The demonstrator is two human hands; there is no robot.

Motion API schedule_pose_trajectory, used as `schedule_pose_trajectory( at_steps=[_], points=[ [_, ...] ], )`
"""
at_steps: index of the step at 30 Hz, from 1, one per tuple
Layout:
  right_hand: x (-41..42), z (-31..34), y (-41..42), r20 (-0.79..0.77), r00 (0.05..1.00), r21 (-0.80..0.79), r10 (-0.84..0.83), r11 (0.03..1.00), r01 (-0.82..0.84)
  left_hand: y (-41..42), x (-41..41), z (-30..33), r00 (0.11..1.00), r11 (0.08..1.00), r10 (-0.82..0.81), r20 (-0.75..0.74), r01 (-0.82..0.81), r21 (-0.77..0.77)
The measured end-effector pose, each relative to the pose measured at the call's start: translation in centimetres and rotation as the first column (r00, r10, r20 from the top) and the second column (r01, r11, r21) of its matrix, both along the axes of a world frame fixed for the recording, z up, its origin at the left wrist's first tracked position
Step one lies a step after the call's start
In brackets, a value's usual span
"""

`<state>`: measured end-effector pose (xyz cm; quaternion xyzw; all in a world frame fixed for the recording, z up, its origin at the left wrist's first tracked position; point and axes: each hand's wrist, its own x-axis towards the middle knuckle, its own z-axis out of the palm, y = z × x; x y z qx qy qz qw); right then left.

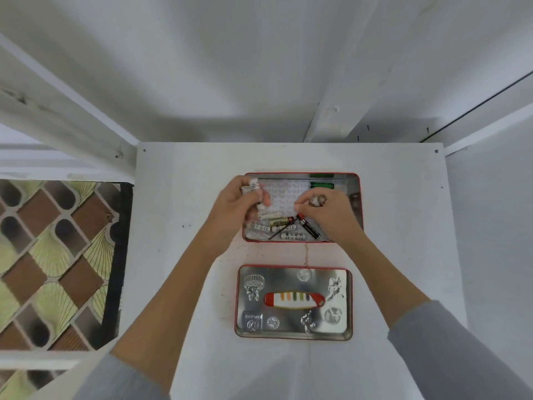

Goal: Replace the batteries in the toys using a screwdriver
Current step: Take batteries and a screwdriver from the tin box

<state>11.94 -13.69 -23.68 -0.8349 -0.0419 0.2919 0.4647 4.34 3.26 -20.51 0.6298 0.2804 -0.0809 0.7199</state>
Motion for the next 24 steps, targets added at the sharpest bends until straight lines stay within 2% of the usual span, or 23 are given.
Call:
schedule_pose_trajectory(
  at_steps=[3,7,10,12,14,16,17,18,20,24],
  points=[
    [0.4,-1.6,2.2,0.098,0.964,-0.225,0.249,0.949,-0.222,1.5,-1.0,1.4,0.983,0.971,0.186,0.005,-0.183,-0.152],
    [0.3,-2.7,4.1,0.143,0.819,-0.422,0.555,0.783,-0.457,2.0,-1.6,2.0,0.980,0.978,0.198,-0.011,-0.199,-0.070],
    [0.1,-3.2,4.3,0.137,0.753,-0.513,0.644,0.696,-0.503,2.1,-1.7,2.0,0.988,0.987,0.158,-0.004,-0.158,-0.026],
    [0.3,-2.9,4.0,0.145,0.755,-0.533,0.640,0.693,-0.485,2.0,-1.6,1.9,0.991,0.990,0.134,0.018,-0.133,-0.052],
    [0.5,-2.2,3.1,0.128,0.875,-0.404,0.467,0.830,-0.384,1.7,-1.2,1.4,0.996,0.994,0.084,0.036,-0.082,-0.070],
    [0.4,-1.0,1.7,0.013,0.982,-0.146,0.188,0.972,-0.184,1.0,-0.5,0.4,1.000,0.999,-0.008,0.030,0.009,-0.035],
    [0.4,-0.3,0.9,-0.059,0.996,-0.002,0.064,0.998,-0.064,0.6,-0.1,-0.2,0.997,0.997,-0.070,0.015,0.070,0.020],
    [0.4,0.6,-0.1,-0.135,0.990,0.125,-0.025,0.991,0.042,0.0,0.4,-0.9,0.991,0.986,-0.136,-0.002,0.136,0.096],
    [0.5,2.0,-2.0,-0.288,0.952,0.307,-0.103,0.932,0.193,-1.2,1.4,-2.1,0.965,0.929,-0.261,-0.024,0.257,0.266],
    [0.0,2.8,-3.8,-0.428,0.891,0.412,-0.152,0.845,0.342,-2.5,3.1,-4.2,0.911,0.796,-0.393,-0.127,0.406,0.450]
  ],
)
